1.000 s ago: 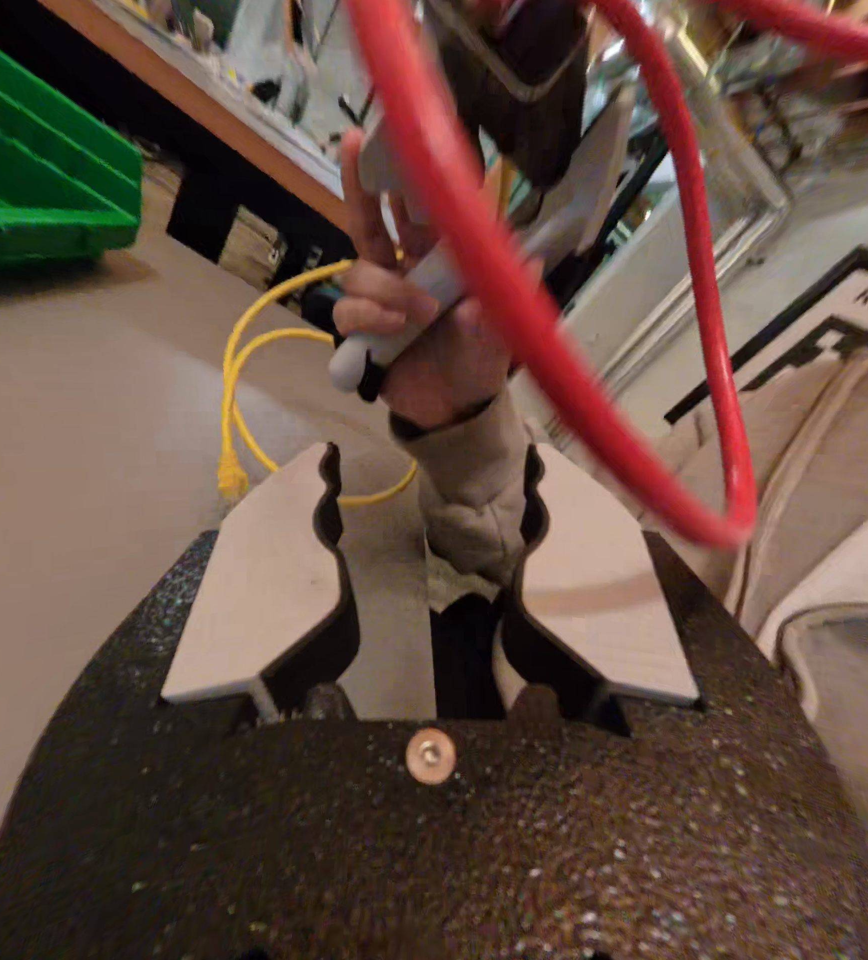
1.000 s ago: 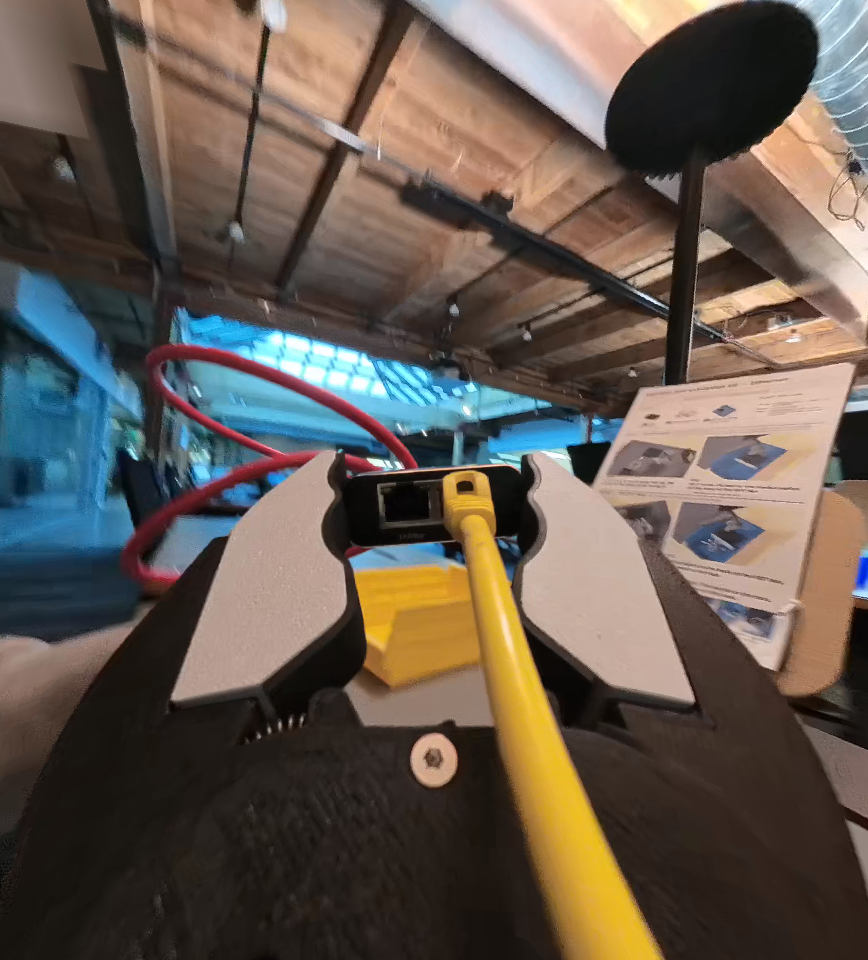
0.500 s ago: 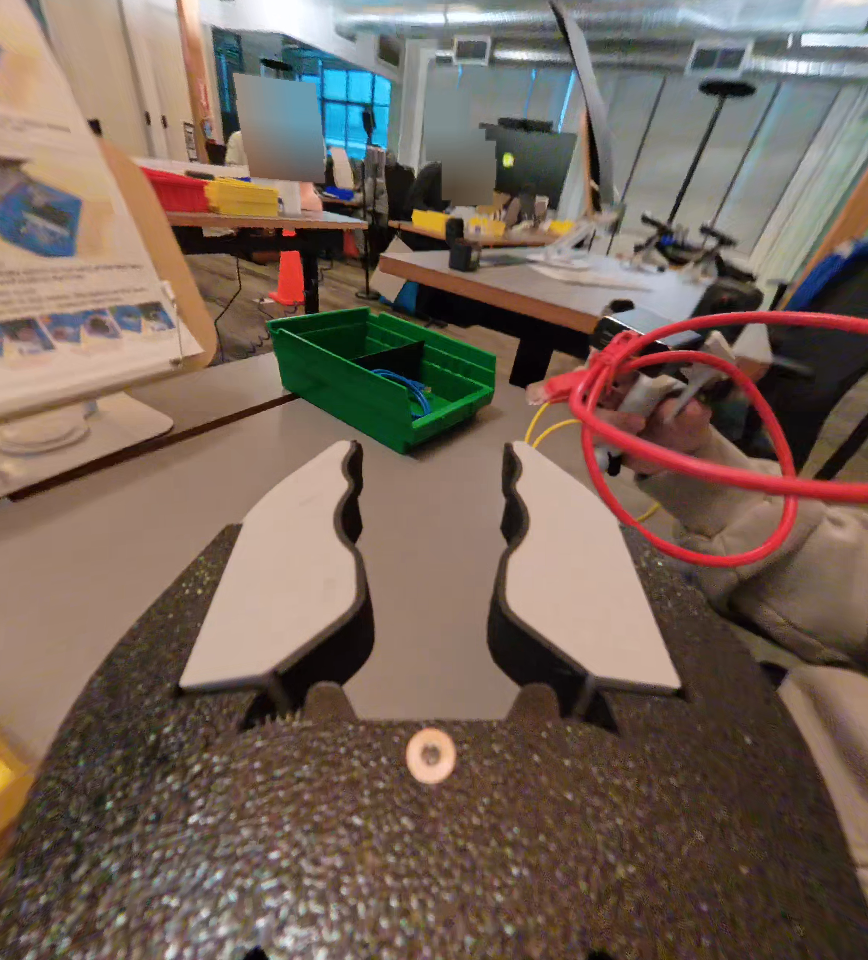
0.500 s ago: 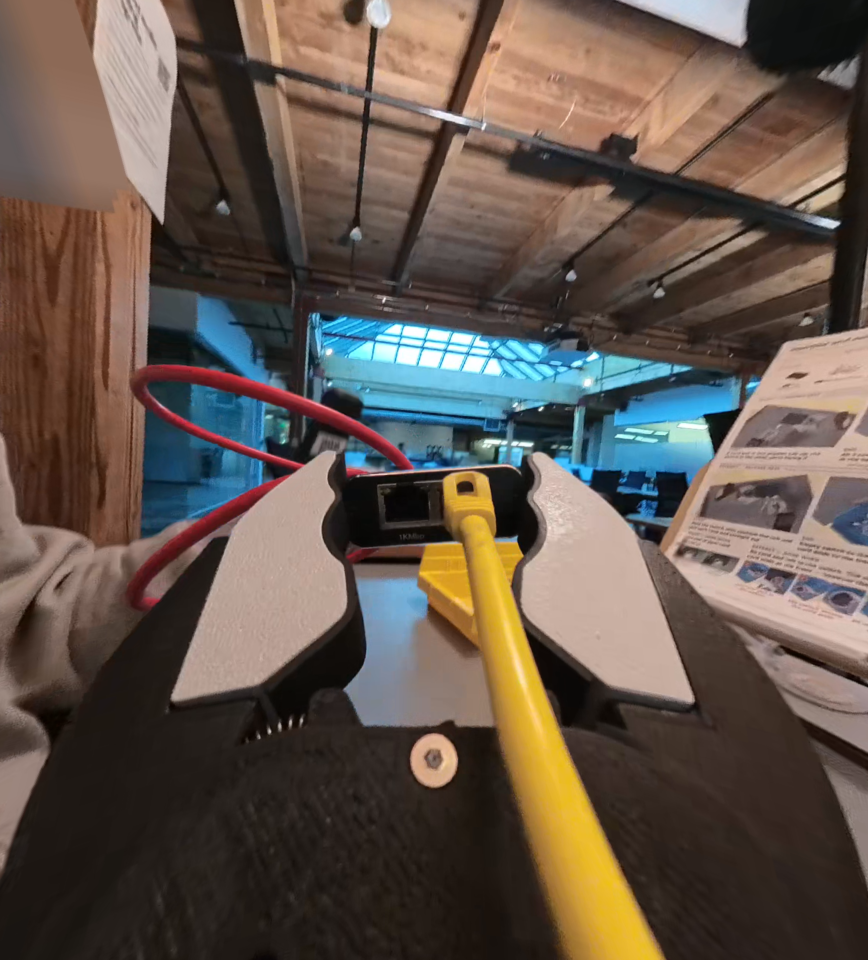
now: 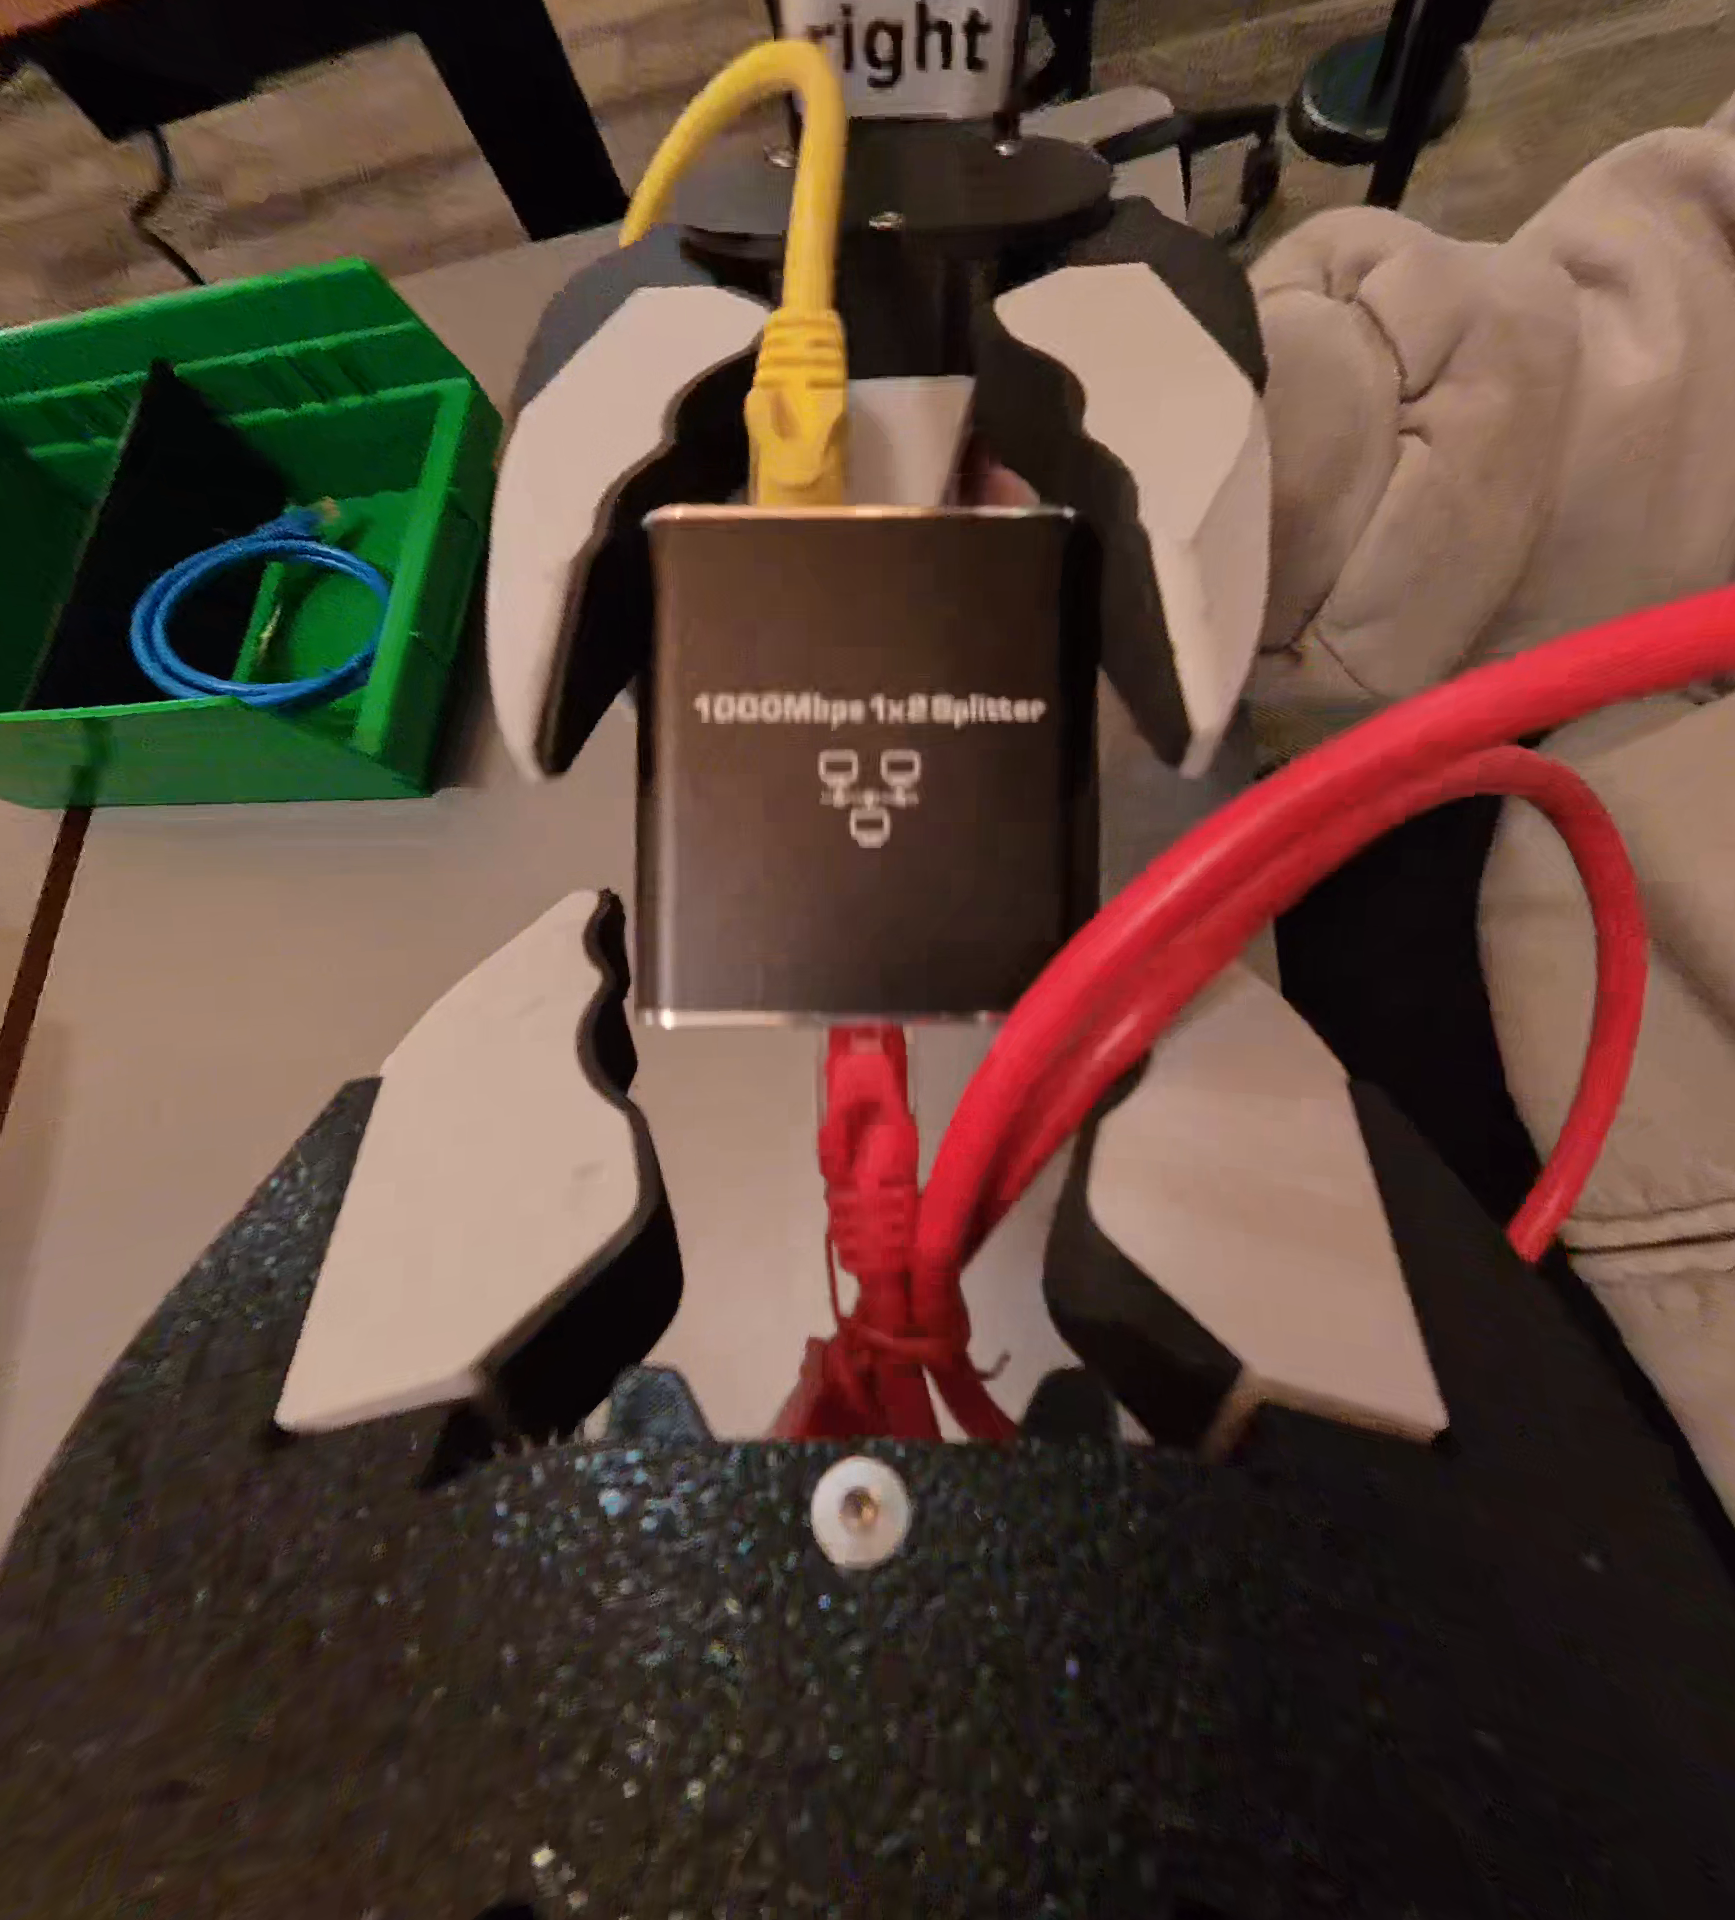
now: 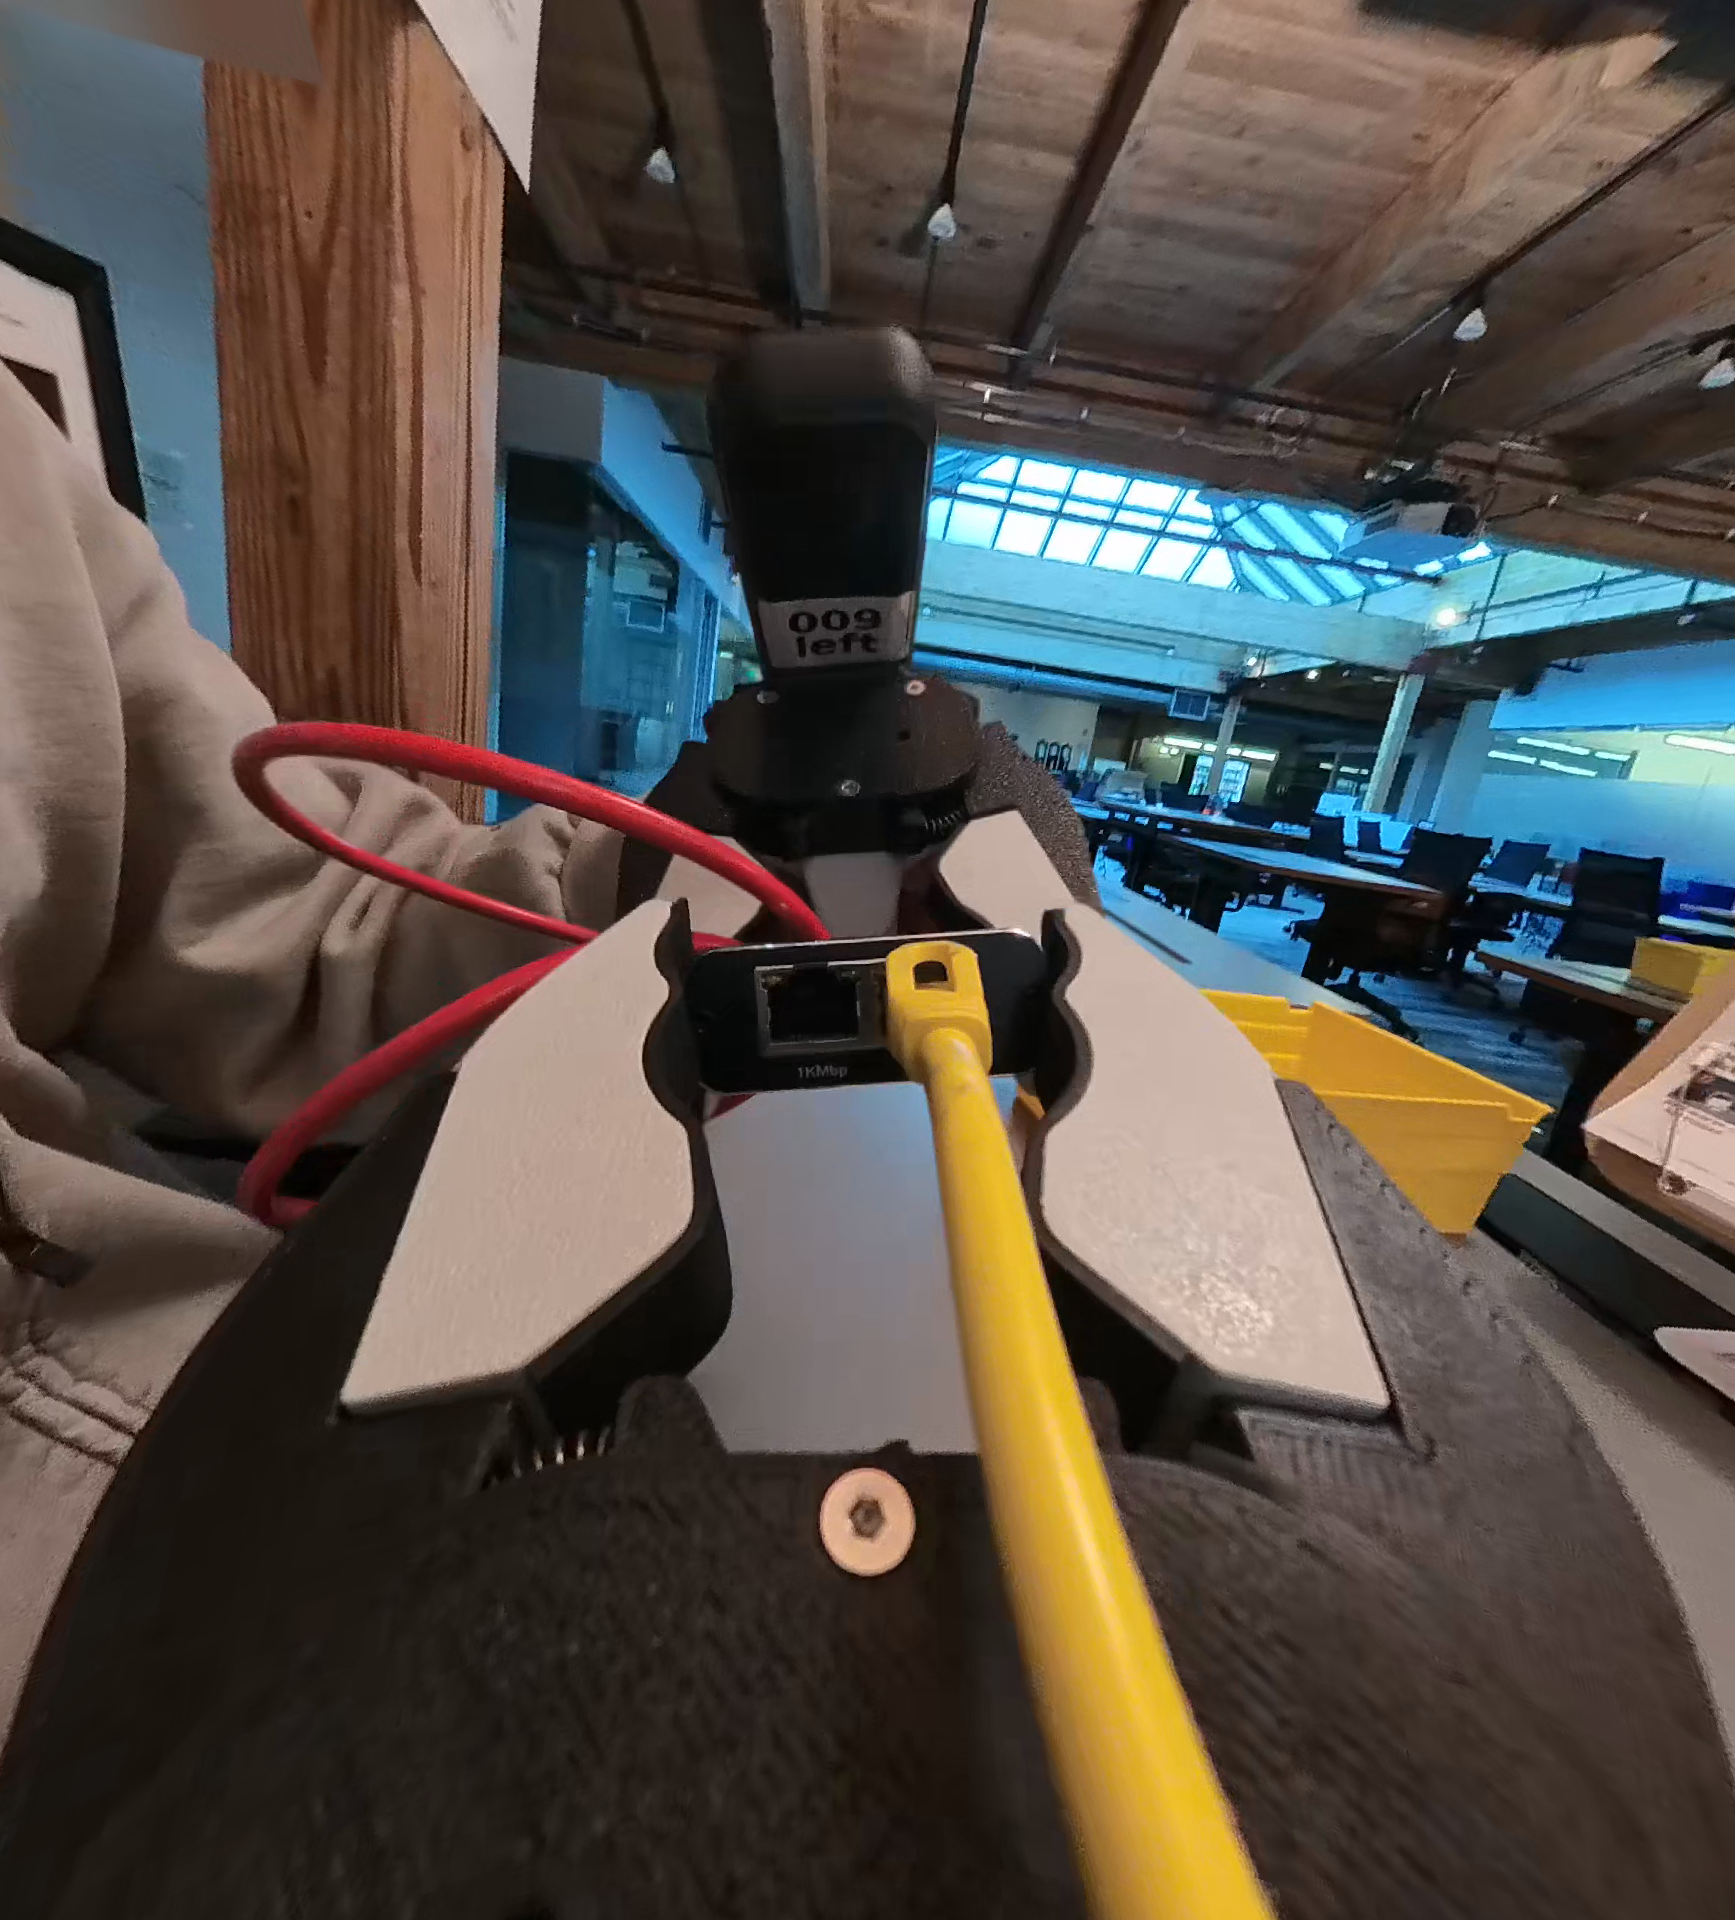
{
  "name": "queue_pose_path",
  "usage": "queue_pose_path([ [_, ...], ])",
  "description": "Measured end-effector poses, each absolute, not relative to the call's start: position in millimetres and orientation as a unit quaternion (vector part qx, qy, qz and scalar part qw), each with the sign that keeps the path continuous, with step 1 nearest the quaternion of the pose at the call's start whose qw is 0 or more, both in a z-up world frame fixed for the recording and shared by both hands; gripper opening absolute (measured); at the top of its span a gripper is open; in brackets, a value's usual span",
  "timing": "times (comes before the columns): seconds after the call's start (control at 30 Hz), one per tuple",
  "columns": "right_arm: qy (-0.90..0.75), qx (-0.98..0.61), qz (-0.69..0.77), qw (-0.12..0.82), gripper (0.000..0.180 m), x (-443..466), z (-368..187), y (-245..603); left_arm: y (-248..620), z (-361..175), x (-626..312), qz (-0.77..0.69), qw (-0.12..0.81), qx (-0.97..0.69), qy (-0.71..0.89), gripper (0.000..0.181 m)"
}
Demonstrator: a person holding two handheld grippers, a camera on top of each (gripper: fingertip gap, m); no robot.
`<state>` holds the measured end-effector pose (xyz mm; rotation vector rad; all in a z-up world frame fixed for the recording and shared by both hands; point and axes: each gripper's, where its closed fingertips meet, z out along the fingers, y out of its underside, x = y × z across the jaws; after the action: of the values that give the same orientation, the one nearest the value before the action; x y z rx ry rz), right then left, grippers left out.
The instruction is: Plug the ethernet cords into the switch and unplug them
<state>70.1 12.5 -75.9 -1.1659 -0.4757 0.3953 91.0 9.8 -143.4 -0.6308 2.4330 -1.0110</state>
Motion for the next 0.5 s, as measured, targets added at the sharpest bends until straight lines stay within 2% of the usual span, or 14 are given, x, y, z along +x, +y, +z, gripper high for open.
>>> queue_pose_path([
  [0.03,-0.224,-0.545,0.187,0.786,0.065,69,-78,13,8,-147,92,-0.357,0.212,-0.224,0.882,0.09],
  [0.1,-0.223,-0.551,0.187,0.782,0.064,73,-81,11,7,-150,91,-0.348,0.199,-0.232,0.886,0.08],
  [0.37,-0.224,-0.606,0.14,0.75,0.064,84,-100,17,19,-155,91,-0.252,0.188,-0.232,0.92,0.083],
  [0.5,-0.227,-0.605,0.154,0.747,0.064,78,-101,21,12,-165,92,-0.252,0.159,-0.22,0.929,0.094],
])
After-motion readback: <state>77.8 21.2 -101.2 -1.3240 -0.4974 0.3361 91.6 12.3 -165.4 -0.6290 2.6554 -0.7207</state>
